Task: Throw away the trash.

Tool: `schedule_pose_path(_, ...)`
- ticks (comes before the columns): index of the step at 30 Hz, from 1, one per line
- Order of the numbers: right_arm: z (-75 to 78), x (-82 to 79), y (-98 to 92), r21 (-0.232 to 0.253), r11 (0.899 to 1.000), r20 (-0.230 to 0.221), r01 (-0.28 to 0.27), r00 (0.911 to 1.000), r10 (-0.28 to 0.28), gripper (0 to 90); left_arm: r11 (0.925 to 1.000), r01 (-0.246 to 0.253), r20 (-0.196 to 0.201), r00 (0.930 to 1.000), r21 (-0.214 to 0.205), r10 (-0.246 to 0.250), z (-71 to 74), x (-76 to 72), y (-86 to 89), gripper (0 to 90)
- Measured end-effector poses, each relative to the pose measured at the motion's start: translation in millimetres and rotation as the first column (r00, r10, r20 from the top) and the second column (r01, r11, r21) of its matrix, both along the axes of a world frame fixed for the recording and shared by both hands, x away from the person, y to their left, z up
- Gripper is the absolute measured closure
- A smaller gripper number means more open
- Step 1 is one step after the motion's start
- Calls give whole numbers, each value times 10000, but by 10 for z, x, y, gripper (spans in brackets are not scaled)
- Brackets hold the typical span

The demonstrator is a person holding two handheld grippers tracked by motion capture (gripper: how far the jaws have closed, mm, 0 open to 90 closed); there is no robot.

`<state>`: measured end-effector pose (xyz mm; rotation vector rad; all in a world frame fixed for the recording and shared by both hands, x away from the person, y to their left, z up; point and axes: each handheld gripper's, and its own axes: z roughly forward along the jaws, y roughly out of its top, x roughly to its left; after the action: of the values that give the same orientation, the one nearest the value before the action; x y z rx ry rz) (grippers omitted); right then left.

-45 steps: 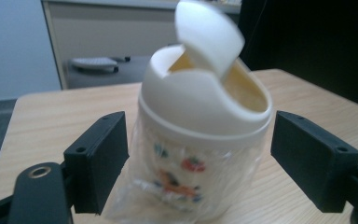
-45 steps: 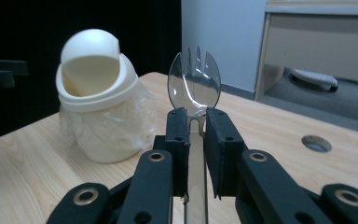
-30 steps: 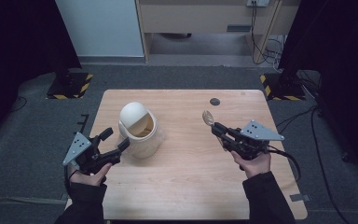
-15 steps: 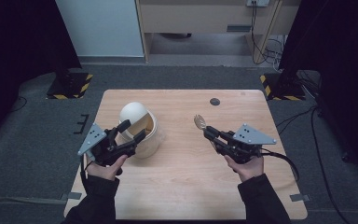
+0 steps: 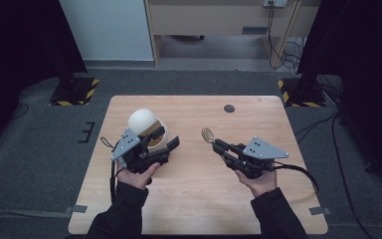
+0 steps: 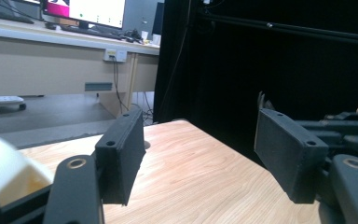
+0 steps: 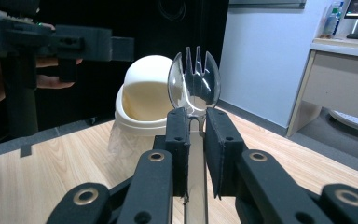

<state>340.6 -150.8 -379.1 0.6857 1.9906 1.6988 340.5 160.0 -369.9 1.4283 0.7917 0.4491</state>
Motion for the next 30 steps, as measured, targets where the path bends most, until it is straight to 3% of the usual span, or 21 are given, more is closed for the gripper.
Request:
schedule_pose_path(18,-56,-5,51,-158,9998,63,-93,9999,94,800,9945,896,-238,9956,-538,-910,-4,77,-517,429)
schedule_pose_path(30,-56,-8,54,-133,9998,130,-123,9998,125,800,9907,1172,-648,9905,-699,-1217,-40,126,-637,559)
